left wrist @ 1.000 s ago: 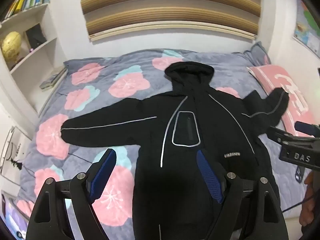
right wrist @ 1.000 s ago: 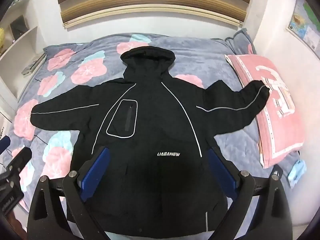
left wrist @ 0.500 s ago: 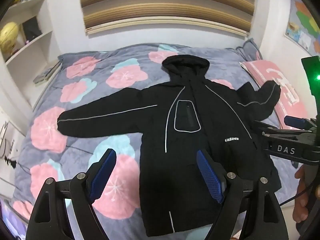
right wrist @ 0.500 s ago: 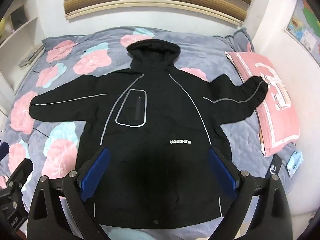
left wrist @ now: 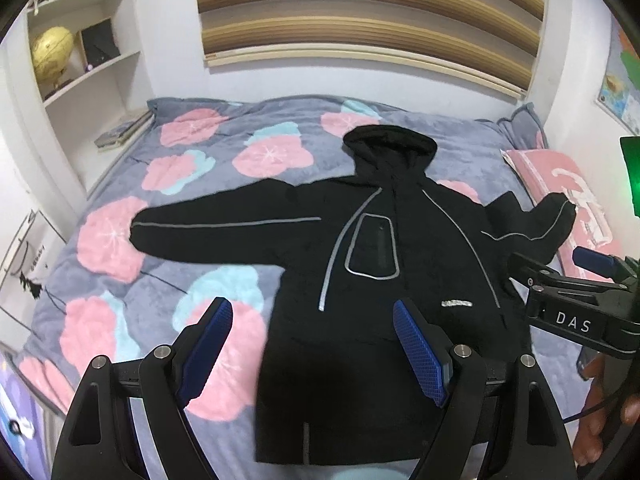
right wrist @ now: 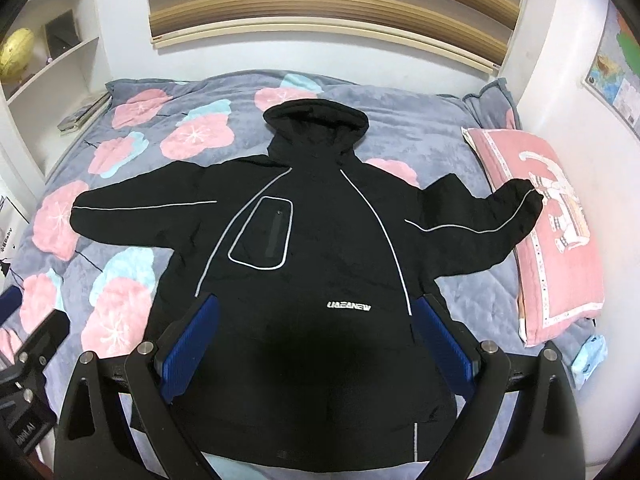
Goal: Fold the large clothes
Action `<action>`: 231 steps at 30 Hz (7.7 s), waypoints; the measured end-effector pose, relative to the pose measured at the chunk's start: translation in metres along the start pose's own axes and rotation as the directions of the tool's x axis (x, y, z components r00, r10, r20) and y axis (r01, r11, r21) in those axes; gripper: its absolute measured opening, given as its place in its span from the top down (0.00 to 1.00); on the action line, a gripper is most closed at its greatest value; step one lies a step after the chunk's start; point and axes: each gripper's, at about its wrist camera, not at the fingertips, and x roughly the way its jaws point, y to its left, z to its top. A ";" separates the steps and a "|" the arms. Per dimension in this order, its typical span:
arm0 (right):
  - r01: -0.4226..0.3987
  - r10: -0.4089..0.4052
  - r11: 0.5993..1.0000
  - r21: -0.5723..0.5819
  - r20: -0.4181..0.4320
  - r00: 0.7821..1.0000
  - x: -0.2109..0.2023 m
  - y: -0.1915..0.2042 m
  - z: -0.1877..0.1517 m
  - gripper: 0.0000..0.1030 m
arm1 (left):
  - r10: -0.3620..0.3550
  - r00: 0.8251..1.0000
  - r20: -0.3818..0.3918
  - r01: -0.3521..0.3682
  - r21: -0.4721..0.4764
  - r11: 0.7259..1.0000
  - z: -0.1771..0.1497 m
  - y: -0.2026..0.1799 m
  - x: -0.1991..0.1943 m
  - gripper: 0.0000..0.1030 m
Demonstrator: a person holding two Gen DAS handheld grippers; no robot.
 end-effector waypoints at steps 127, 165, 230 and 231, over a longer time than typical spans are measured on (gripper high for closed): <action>0.032 -0.104 0.973 -0.228 -0.307 0.946 0.214 0.069 0.049 0.04 | -0.169 0.969 0.179 0.214 -0.277 0.937 0.132 0.197 0.270 0.86; -0.276 0.332 0.936 0.220 -0.278 0.902 0.335 -0.064 0.085 0.08 | -0.703 0.696 -0.147 0.675 -0.201 0.710 0.106 -0.059 0.332 0.43; -0.073 0.095 0.993 0.096 -0.249 0.964 0.305 -0.176 0.042 0.41 | -0.124 0.918 -0.377 0.144 0.025 0.989 0.068 -0.145 0.399 0.37; -0.067 0.091 0.992 0.108 -0.235 0.968 0.297 -0.187 0.042 0.41 | -0.128 0.918 -0.375 0.151 0.033 0.988 0.067 -0.150 0.396 0.37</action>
